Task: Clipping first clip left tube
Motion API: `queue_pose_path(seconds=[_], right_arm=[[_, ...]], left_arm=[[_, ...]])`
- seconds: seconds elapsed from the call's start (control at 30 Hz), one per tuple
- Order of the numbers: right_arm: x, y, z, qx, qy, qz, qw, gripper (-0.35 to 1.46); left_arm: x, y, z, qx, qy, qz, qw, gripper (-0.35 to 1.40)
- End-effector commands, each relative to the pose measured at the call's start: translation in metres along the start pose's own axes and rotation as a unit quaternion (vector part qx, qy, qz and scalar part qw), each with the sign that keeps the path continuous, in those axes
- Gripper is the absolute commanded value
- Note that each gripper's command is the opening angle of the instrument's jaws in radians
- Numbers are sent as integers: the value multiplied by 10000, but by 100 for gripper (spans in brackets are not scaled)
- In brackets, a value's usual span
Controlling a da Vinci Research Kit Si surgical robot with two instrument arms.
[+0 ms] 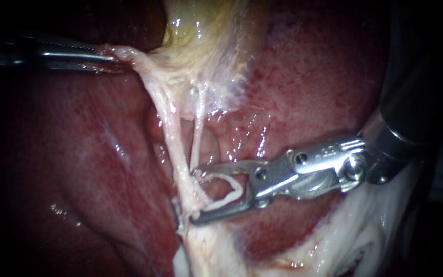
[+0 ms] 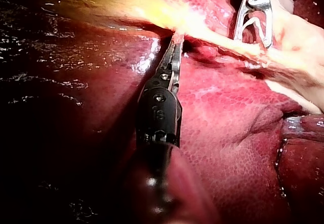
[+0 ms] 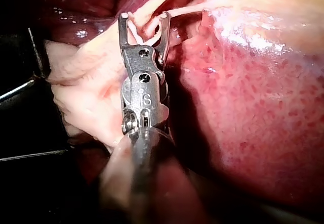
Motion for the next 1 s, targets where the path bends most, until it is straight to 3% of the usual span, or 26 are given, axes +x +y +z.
queue_pose_path(seconds=[0.03,0.37,0.77,1.0], right_arm=[[1,0,1,19,25,0,10000,49],[-2,1,7,241,36,73,9997,48],[-20,10,19,199,15,273,9994,48],[-16,12,30,294,370,612,9970,48]], left_arm=[[0,0,0,1,1,0,10000,-35],[0,0,1,4,1,0,10000,-35],[-1,1,2,10,1,2,10000,-35],[-1,1,2,-1,2,0,10000,-35]])
